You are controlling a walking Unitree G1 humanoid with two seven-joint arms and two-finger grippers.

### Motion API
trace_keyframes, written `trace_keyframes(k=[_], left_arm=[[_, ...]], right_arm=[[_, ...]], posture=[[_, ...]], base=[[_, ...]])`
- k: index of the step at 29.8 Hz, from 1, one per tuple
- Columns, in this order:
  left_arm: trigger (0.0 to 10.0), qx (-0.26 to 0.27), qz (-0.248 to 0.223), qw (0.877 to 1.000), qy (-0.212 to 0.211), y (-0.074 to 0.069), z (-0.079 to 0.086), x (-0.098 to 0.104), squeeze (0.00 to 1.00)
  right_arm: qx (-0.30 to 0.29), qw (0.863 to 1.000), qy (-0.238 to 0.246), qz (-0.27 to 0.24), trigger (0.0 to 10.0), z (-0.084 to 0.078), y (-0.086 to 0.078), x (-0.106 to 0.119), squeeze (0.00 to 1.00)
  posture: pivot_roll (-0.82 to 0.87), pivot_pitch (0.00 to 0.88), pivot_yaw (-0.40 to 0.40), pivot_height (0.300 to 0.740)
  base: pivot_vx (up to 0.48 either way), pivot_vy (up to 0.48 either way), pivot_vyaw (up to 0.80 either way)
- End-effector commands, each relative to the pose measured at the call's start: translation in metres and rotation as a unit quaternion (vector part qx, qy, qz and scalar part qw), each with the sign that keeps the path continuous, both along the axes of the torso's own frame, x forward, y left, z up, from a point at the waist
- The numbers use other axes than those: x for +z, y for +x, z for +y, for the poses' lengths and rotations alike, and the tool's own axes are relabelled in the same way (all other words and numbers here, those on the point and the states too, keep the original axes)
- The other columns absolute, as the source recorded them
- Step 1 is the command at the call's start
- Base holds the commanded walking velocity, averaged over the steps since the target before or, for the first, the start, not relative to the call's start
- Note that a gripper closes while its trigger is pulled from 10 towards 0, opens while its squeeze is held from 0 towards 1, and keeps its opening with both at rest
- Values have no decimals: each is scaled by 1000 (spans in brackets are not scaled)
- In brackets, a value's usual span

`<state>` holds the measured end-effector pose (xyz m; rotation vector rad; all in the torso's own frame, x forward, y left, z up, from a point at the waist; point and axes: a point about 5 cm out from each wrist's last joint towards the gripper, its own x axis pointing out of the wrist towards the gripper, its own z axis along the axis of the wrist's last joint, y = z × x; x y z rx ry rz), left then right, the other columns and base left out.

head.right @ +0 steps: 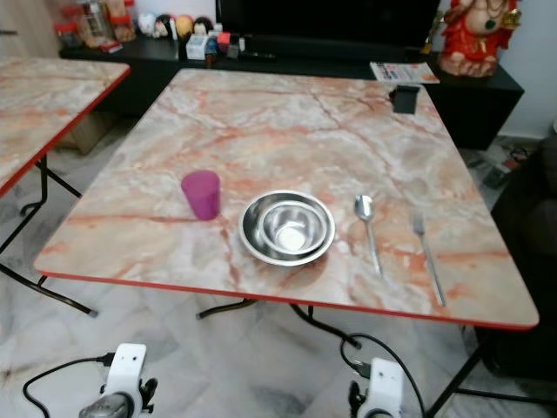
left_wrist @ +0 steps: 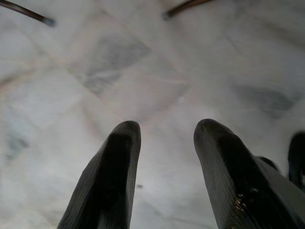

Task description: Setting the table

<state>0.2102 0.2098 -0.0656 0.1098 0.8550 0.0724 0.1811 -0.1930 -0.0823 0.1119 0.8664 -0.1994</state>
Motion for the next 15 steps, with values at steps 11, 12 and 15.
trace_keyframes(k=[11,12,15], left_arm=[[10000,11,4,1000,-2,-1,-1,-1,0],[10000,11,4,1000,-2,-1,-1,-1,0],[10000,12,7,1000,-1,-3,-1,-2,0]], right_arm=[[-7,1000,-3,9,10000,-5,-6,-2,0],[-7,1000,-3,9,10000,-5,-6,-2,0],[-4,1000,-4,10,10000,-4,-6,-2,0]], posture=[[-28,106,8,740],[-28,106,8,740],[-29,108,8,740]], base=[[0,469,0],[0,469,0],[0,469,0]])
